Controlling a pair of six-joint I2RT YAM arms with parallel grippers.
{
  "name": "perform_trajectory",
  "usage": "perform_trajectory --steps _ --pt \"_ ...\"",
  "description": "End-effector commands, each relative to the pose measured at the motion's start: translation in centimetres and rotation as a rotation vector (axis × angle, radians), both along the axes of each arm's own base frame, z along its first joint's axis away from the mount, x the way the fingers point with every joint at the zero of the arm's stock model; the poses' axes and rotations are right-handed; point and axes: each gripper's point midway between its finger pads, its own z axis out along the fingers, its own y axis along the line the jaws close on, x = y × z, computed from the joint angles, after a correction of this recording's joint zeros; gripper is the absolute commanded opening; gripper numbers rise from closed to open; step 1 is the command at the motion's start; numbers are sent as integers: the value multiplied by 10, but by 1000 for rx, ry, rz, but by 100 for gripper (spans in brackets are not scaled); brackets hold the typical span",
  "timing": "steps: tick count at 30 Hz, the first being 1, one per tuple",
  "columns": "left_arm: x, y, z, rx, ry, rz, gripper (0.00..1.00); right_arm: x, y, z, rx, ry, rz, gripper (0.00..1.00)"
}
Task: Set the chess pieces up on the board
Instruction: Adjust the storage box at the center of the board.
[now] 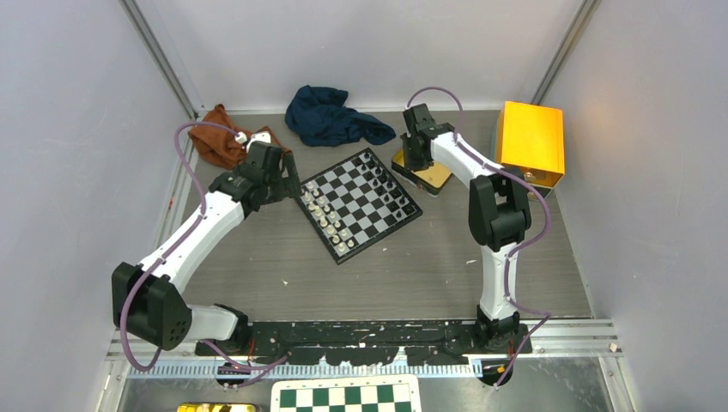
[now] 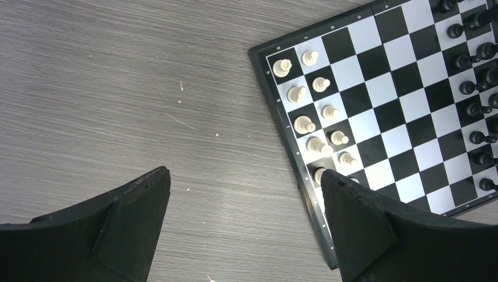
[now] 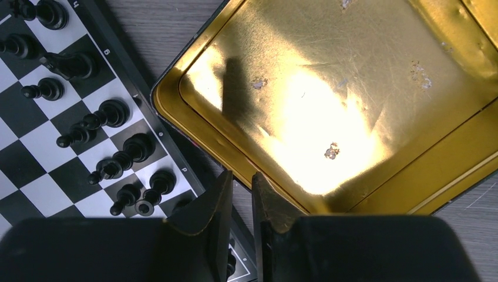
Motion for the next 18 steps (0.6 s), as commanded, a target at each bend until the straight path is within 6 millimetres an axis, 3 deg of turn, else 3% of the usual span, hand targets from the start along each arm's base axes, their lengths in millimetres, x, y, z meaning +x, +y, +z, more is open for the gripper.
perform_trajectory --steps 1,18 --pt "14 -3 18 -36 -60 14 100 8 -10 -15 -16 19 -30 23" --pt "8 12 6 -10 -10 48 100 56 -60 -24 -33 -14 -189 21"
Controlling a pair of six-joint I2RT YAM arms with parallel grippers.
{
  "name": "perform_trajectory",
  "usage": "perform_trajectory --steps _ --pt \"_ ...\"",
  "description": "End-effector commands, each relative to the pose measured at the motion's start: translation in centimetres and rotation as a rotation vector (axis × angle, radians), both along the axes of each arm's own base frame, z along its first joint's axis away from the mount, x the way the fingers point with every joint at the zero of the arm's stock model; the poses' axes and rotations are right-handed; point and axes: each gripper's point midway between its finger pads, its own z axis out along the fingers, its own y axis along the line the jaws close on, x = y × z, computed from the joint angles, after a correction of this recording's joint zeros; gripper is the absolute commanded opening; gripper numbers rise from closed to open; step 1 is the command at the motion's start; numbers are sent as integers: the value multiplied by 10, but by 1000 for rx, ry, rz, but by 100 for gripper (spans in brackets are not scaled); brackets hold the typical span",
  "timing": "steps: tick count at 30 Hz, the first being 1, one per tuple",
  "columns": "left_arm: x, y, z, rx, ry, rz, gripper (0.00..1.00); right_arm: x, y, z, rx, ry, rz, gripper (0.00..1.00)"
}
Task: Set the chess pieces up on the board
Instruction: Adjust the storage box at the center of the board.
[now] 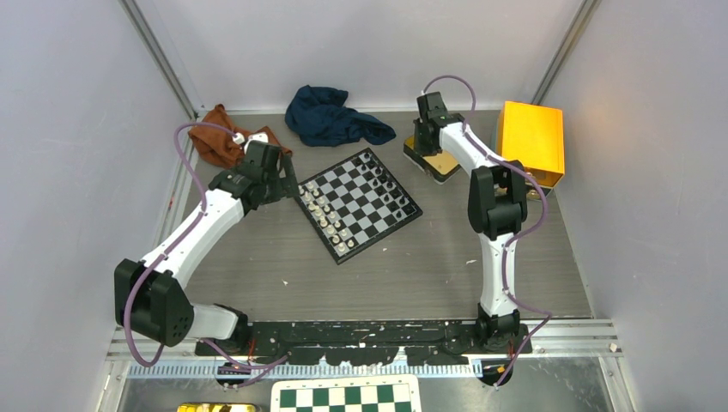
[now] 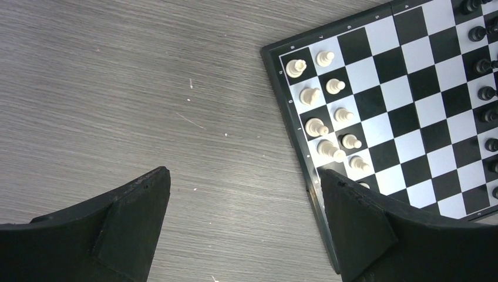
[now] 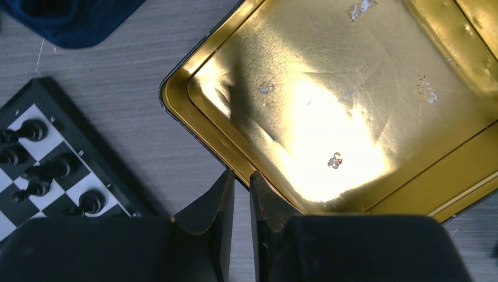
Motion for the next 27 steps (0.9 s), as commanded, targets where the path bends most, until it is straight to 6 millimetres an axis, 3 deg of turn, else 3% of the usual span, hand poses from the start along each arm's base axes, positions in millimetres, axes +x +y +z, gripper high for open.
perform_trajectory --steps 1,6,13,27 --pt "6 5 14 -14 -40 28 100 5 -32 -24 -62 52 -80 21" --pt "4 9 16 -11 -35 38 100 15 -32 -16 -50 20 -71 23" --pt "1 11 26 -36 -58 66 100 28 -21 32 -29 -112 -12 30" --pt "-10 16 35 -79 -98 121 100 24 -3 99 -41 -275 56 33"
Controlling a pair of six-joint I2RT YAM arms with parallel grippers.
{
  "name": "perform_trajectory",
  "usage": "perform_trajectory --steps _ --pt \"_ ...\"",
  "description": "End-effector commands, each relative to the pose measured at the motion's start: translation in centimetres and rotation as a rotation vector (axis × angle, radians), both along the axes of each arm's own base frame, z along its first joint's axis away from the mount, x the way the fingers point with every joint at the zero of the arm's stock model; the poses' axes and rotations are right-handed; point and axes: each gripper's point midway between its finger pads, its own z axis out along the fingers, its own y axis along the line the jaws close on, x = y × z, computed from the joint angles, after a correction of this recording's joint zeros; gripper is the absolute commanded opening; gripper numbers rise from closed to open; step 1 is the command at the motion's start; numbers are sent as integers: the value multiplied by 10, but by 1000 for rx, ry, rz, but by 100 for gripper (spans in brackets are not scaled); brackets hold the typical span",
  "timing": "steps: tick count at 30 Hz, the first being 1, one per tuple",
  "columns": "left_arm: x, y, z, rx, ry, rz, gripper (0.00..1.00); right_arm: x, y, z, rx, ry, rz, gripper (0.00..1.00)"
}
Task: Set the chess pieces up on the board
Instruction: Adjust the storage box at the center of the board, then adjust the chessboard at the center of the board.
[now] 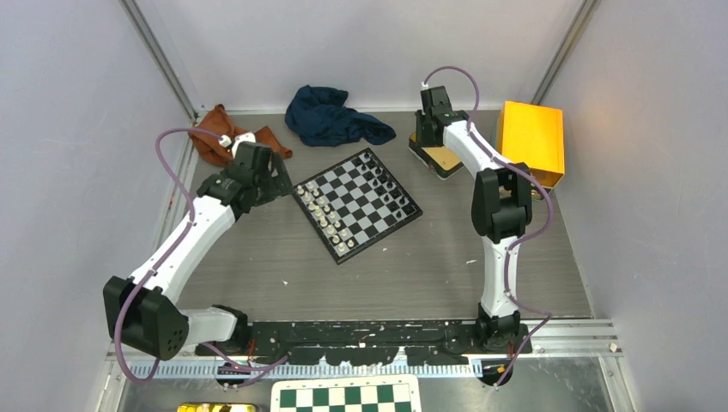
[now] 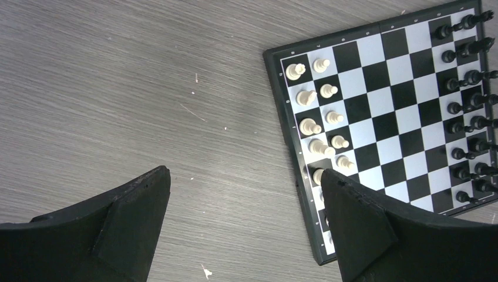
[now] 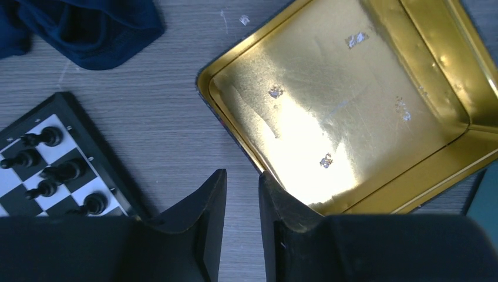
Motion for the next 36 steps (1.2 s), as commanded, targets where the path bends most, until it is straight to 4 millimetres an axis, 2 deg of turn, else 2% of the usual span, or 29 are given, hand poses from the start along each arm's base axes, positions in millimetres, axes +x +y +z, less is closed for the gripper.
perform_trajectory --steps 1,7,16,25,36 --pt "-1 8 16 -21 -63 50 100 6 5 74 11 -176 21 33" --pt "-12 5 -1 -71 -29 80 100 -8 22 77 38 -163 76 31" --pt "-20 -6 -49 -192 53 163 95 -29 50 42 63 -91 150 19" --pt "-16 -8 -87 -198 133 196 91 -35 58 8 87 -29 163 16" --pt "-16 -7 -107 -206 158 212 85 -47 67 -29 134 44 186 12"
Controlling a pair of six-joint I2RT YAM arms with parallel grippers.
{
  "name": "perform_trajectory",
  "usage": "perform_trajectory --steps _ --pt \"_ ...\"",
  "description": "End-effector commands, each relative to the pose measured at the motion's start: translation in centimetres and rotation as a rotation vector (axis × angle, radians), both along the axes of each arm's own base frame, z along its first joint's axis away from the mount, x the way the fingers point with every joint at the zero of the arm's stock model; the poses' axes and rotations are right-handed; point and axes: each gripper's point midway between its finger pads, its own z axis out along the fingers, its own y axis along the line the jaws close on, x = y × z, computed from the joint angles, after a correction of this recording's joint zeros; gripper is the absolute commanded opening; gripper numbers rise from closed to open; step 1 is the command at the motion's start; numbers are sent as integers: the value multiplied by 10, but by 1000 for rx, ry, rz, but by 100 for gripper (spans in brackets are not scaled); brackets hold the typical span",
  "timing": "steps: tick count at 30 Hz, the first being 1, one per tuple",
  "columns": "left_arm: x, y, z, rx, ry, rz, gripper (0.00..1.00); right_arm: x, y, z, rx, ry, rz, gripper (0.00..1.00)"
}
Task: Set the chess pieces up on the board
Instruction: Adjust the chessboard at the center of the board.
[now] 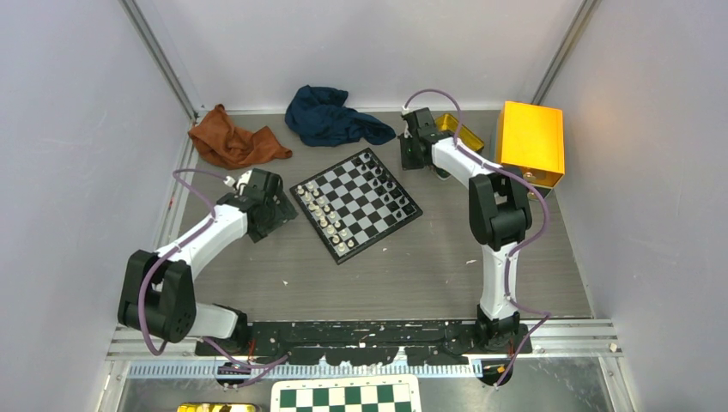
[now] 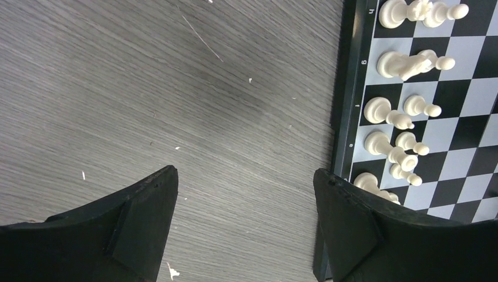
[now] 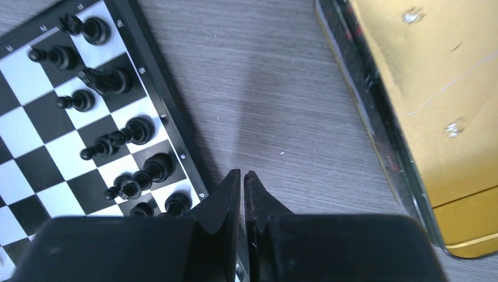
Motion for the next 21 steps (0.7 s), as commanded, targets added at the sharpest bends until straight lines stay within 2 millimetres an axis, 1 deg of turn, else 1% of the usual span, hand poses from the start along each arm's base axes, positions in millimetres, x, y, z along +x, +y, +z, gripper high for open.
perform_trajectory --steps 1,4,10,12,16,21 --pt "13 -3 -1 -23 -43 14 84 3 11 -2 55 -19 15 12" --pt "16 -4 -8 -23 -30 3 80 0 13 -10 52 -9 17 10" --pt "21 -11 -20 -31 3 -21 57 -4 12 -20 48 9 11 8" --pt "21 -12 -25 -31 15 -25 52 -5 13 -21 49 13 13 7" --pt "24 -16 -31 -41 30 -33 47 -7 14 -25 50 22 16 6" --pt "26 -18 -37 -45 45 -39 44 -11 14 -30 49 36 17 5"
